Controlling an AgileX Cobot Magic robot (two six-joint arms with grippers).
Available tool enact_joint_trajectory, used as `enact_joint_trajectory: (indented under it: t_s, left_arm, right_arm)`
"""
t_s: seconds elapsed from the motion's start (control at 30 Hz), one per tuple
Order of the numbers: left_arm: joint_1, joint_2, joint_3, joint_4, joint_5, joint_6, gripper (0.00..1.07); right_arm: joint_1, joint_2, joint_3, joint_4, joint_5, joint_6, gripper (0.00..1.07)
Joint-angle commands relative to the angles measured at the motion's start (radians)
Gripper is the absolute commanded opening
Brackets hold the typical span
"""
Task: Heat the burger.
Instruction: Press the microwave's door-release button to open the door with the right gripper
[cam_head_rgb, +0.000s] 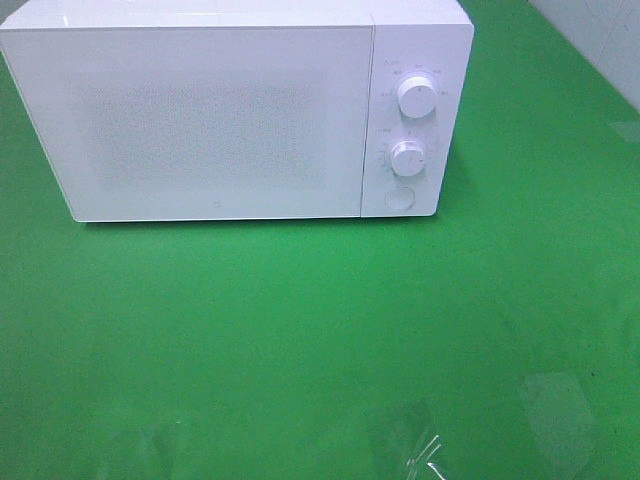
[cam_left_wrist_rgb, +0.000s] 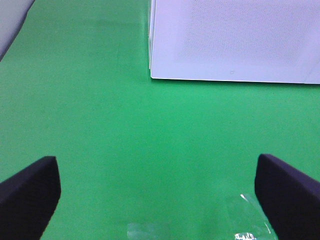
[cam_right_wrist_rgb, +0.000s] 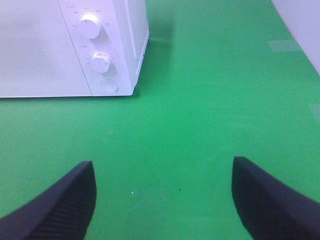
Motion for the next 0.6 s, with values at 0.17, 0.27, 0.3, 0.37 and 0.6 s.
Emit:
enact_joint_trajectory:
  t_s: [0.17,0.27,0.3,0.37,0.6]
  left_arm:
    - [0.002,-0.015,0.002,-0.013,-0.01,0.002,0.98]
    - [0.002,-0.015,0.002,-0.013,-0.01,0.002,0.98]
    - [0.002,-0.015,0.002,-0.013,-0.01,0.002,0.98]
    - [0.002,-0.015,0.002,-0.013,-0.01,0.002,0.98]
    - [0.002,-0.015,0.002,-0.013,-0.01,0.002,0.98]
  right_arm:
    - [-0.013,-0.027,0.011,-0.002,0.013,0.0,0.76]
    - [-0.013,-0.027,0.011,-0.002,0.013,0.0,0.76]
    - [-0.013,-0.027,0.011,-0.002,0.013,0.0,0.76]
    - [-0.013,-0.027,0.011,-0.002,0.013,0.0,0.76]
    - [-0.013,-0.027,0.01,-0.002,0.012,0.0,0.76]
